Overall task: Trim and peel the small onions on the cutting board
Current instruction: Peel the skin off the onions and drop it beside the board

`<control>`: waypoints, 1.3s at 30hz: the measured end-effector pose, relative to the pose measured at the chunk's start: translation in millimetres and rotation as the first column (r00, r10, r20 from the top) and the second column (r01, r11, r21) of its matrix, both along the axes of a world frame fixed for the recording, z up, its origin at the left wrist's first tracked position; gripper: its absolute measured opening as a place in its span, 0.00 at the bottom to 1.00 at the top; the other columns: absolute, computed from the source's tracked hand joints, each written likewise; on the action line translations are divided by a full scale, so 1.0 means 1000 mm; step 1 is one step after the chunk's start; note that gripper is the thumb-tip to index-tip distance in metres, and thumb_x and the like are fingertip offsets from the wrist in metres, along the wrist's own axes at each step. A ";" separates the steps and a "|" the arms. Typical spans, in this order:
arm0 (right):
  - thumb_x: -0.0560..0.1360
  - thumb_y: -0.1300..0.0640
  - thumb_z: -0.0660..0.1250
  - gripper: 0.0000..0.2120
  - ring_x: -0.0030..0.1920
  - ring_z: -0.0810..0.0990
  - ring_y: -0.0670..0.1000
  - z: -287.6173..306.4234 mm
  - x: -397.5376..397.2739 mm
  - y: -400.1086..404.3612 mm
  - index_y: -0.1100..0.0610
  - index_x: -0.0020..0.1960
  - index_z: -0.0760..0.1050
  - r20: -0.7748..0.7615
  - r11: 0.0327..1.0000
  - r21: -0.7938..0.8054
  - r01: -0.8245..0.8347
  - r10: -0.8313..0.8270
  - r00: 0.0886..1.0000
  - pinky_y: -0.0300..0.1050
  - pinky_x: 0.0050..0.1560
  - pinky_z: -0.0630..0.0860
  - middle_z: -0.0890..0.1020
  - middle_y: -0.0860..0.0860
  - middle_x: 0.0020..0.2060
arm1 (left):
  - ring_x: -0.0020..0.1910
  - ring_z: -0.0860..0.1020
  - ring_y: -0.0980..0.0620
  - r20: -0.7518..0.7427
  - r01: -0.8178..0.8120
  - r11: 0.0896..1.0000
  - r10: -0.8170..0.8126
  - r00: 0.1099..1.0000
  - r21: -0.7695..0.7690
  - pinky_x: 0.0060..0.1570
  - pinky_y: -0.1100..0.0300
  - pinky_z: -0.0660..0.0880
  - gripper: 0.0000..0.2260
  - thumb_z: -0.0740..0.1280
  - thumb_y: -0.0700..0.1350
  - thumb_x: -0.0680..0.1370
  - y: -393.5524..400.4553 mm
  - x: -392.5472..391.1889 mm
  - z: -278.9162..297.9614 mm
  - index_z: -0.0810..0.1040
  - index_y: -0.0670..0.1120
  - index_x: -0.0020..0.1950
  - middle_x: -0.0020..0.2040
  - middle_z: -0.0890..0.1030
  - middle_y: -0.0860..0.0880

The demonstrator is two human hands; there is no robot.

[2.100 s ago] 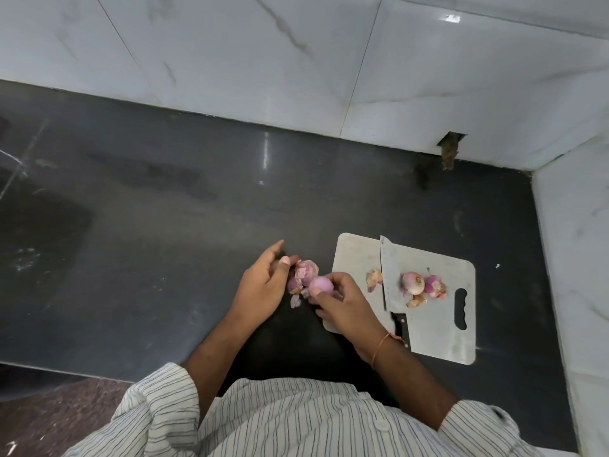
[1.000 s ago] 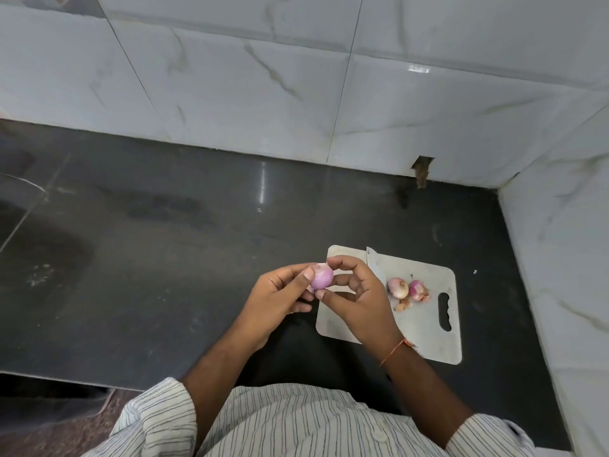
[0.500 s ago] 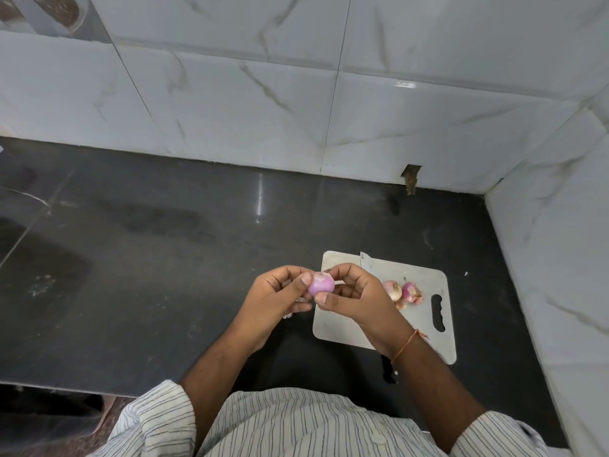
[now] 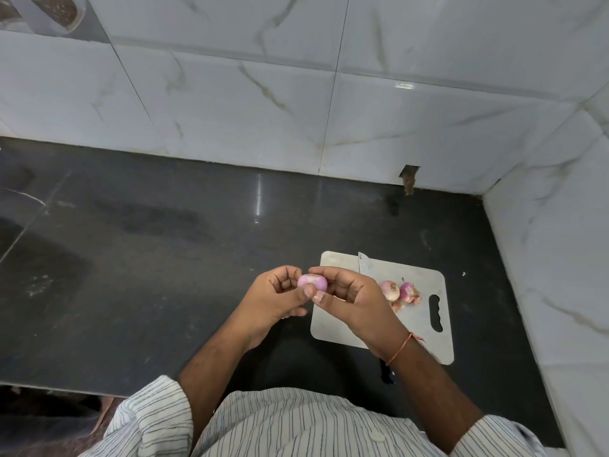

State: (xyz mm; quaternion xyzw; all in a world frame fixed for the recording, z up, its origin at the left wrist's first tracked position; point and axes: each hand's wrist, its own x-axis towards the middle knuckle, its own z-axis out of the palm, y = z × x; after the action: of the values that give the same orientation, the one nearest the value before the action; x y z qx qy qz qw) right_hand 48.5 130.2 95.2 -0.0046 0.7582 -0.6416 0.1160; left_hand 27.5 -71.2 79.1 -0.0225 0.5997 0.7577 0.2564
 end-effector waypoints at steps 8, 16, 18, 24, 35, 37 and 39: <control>0.80 0.60 0.74 0.17 0.62 0.86 0.52 -0.003 0.000 0.000 0.57 0.69 0.80 0.005 1.000 0.004 -0.004 0.004 1.000 0.55 0.67 0.81 0.87 0.50 0.60 | 0.46 0.82 0.55 0.016 0.002 1.000 -0.002 1.000 -0.015 0.42 0.60 0.80 0.22 0.79 0.56 0.73 0.001 0.001 -0.001 0.83 0.39 0.55 0.50 0.86 0.46; 0.78 0.56 0.77 0.17 0.59 0.87 0.53 -0.008 -0.001 0.002 0.55 0.66 0.81 0.044 0.997 -0.048 0.065 -0.063 0.997 0.58 0.65 0.82 0.88 0.50 0.58 | 0.49 0.84 0.52 0.001 -0.063 0.996 0.063 0.998 -0.059 0.42 0.61 0.81 0.21 0.78 0.52 0.76 0.010 0.004 0.004 0.83 0.38 0.60 0.53 0.87 0.42; 0.77 0.54 0.78 0.17 0.56 0.87 0.51 -0.008 -0.001 0.000 0.52 0.65 0.81 0.027 0.994 -0.014 0.111 -0.111 0.993 0.56 0.62 0.84 0.88 0.47 0.57 | 0.47 0.84 0.51 0.000 -0.112 0.992 0.113 0.994 -0.065 0.42 0.60 0.81 0.17 0.78 0.51 0.76 0.010 0.005 0.005 0.84 0.42 0.58 0.49 0.87 0.43; 0.76 0.50 0.79 0.22 0.57 0.86 0.50 -0.017 0.001 0.000 0.44 0.68 0.80 -0.050 0.982 0.178 0.058 -0.050 0.997 0.54 0.60 0.85 0.85 0.43 0.61 | 0.48 0.87 0.51 0.019 -0.172 0.982 0.174 0.985 -0.077 0.45 0.59 0.83 0.10 0.76 0.48 0.79 0.012 0.006 0.006 0.87 0.47 0.58 0.52 0.89 0.43; 0.80 0.42 0.70 0.18 0.49 0.81 0.43 -0.017 0.003 0.000 0.45 0.68 0.80 -0.303 0.806 0.587 0.079 0.129 0.944 0.37 0.51 0.82 0.84 0.42 0.53 | 0.47 0.87 0.52 0.048 -0.081 0.985 0.089 0.995 -0.150 0.46 0.60 0.82 0.11 0.81 0.45 0.75 0.013 0.002 0.005 0.88 0.44 0.55 0.51 0.89 0.42; 0.81 0.43 0.70 0.17 0.47 0.79 0.43 -0.017 0.004 -0.001 0.46 0.68 0.80 -0.311 0.787 0.611 0.080 0.146 0.939 0.32 0.48 0.78 0.84 0.43 0.52 | 0.47 0.87 0.50 0.027 -0.059 0.981 0.065 0.997 -0.187 0.46 0.60 0.82 0.11 0.81 0.45 0.75 0.014 0.001 0.005 0.88 0.43 0.55 0.51 0.89 0.41; 0.81 0.43 0.69 0.16 0.45 0.78 0.42 -0.015 0.005 -0.002 0.46 0.67 0.80 -0.309 0.773 0.631 0.072 0.164 0.937 0.30 0.47 0.74 0.84 0.43 0.51 | 0.50 0.87 0.46 0.023 -0.034 0.978 0.039 0.999 -0.204 0.47 0.59 0.83 0.10 0.80 0.45 0.77 0.014 0.000 0.004 0.88 0.43 0.54 0.51 0.89 0.42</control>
State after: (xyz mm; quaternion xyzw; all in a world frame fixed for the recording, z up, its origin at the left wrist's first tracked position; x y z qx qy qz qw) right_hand 53.9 127.9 79.9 -0.0970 0.9373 -0.3347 -0.0086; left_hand 27.4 -57.1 82.7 -0.0698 0.6699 0.6967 0.2469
